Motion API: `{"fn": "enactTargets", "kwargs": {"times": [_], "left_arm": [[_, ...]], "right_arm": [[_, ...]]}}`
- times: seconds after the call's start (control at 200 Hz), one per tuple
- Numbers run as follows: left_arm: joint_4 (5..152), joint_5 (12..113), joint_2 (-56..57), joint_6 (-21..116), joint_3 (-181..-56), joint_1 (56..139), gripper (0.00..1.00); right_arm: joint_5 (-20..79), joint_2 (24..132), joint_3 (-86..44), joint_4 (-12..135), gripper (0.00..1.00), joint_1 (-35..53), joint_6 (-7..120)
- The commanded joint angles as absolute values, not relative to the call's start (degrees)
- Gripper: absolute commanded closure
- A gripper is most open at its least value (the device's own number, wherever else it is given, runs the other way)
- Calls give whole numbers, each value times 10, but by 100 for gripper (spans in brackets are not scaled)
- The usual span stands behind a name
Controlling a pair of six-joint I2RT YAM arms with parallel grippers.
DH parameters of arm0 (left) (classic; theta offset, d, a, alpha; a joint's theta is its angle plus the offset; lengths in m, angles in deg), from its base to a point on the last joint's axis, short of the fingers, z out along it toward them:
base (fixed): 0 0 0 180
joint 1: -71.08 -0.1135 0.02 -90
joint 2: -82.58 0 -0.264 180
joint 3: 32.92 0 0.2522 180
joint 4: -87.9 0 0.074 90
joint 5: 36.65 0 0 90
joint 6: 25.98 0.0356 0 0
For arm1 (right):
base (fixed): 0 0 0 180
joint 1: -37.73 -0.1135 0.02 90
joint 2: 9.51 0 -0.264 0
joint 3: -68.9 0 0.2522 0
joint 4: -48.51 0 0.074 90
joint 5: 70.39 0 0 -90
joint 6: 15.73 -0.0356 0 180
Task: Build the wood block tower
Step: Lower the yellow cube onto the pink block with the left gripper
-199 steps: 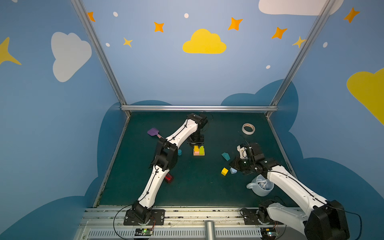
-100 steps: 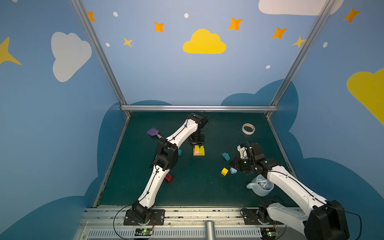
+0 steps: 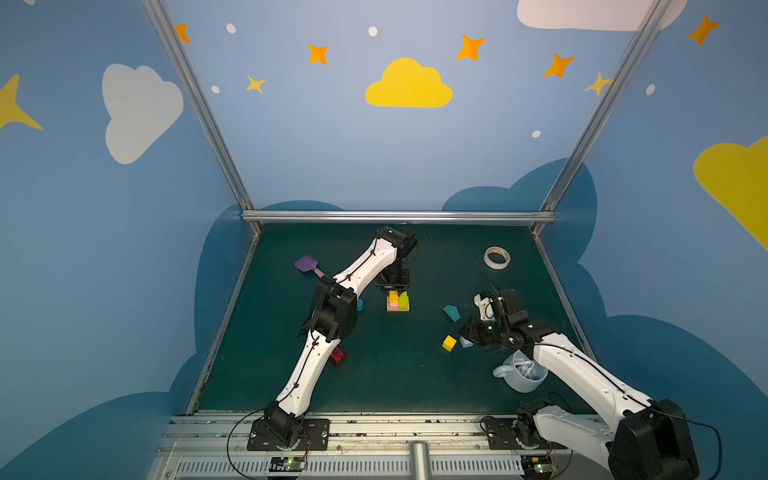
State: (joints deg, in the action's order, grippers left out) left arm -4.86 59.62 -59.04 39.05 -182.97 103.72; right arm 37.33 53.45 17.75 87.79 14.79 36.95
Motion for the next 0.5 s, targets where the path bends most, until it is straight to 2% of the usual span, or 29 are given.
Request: {"fn": "enactTargets", "kwargs": {"times": [0.0, 0.496], "left_arm": [[-69, 579, -597, 383, -1846, 1037, 84], [-70, 596, -610, 378, -1855, 1037, 84]], "right_arm": [[382, 533, 182, 870, 94, 151, 365], [383, 540, 182, 867, 94, 153, 365]]}}
